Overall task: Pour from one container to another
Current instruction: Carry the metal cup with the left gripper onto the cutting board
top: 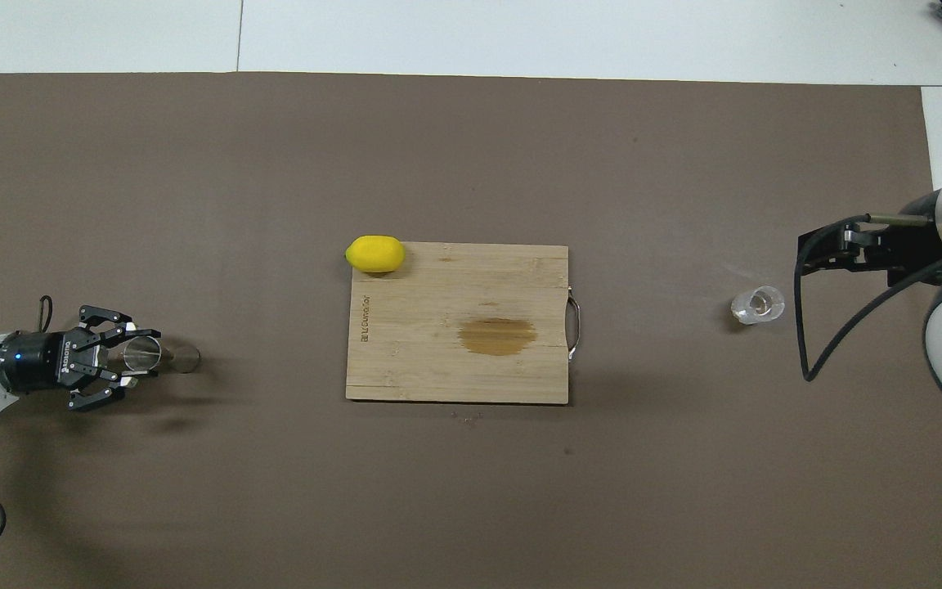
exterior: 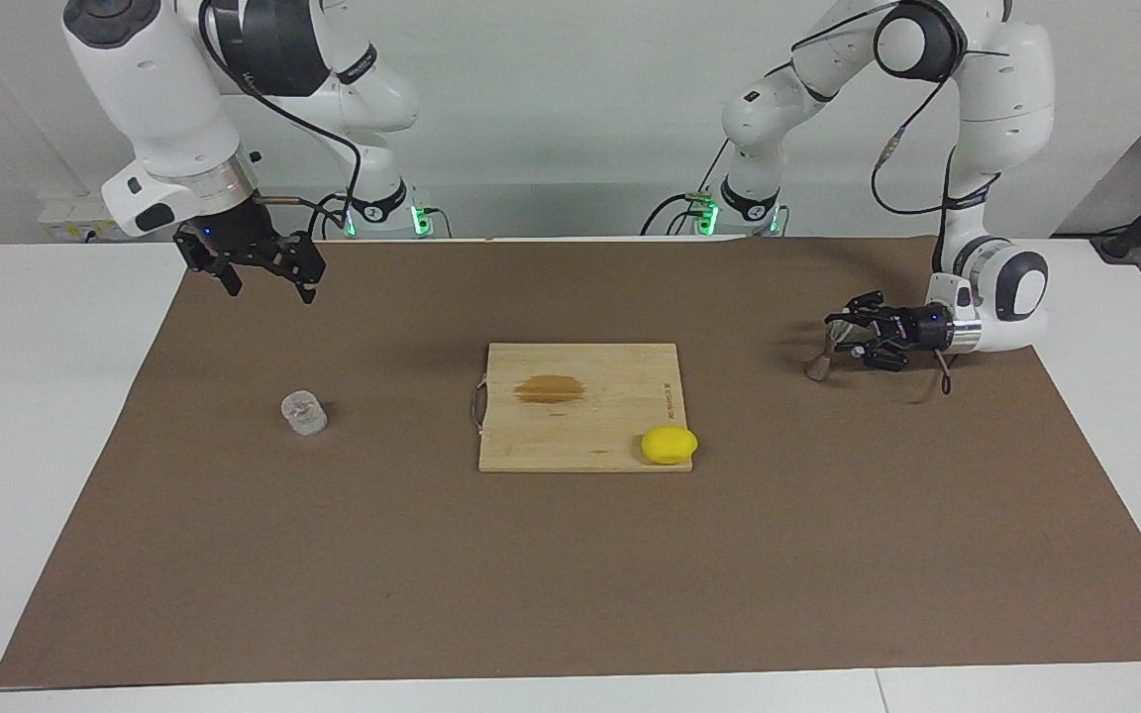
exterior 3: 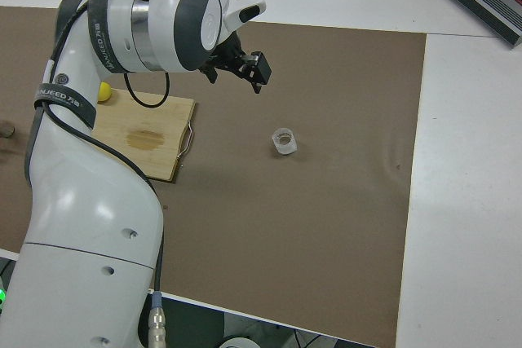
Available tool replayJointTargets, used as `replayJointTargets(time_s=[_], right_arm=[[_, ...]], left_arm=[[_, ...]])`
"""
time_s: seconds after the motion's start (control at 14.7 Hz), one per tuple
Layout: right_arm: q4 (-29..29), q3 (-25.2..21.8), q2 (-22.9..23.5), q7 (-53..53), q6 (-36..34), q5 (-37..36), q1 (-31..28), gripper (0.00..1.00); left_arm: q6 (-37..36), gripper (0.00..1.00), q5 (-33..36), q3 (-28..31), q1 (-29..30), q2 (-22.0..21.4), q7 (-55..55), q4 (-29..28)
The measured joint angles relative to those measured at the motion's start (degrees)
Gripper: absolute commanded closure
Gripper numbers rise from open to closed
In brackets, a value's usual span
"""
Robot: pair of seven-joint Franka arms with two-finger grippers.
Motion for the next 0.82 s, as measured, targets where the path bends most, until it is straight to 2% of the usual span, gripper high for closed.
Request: replayJointTargets(time_s=[0.14, 0.34, 0.61, 0.82], right_arm=[[0.0, 0.0, 0.0, 0.0, 0.0, 0.0, 0.0, 0.0], [0.0, 0.0, 0.0, 0.0, 0.0, 0.0, 0.0, 0.0], [0.0, 0.0, 0.0, 0.0, 0.0, 0.0, 0.0, 0.0], [0.0, 0.0, 0.0, 0.0, 0.0, 0.0, 0.0, 0.0]], left_arm=[[0.0, 0.89, -0.1, -0.5, -0.2, -0.3, 0.0, 0.2], [0.0, 0.92, -2.1, -0.8, -2.4, -1.2, 0.0, 0.5], [0.0, 1.0, -6.6, -1.0, -7.7, -2.6, -0.7, 0.5], [0.0, 1.0, -10.7, -1.1, -13.2, -3.4, -2.3, 0.4]])
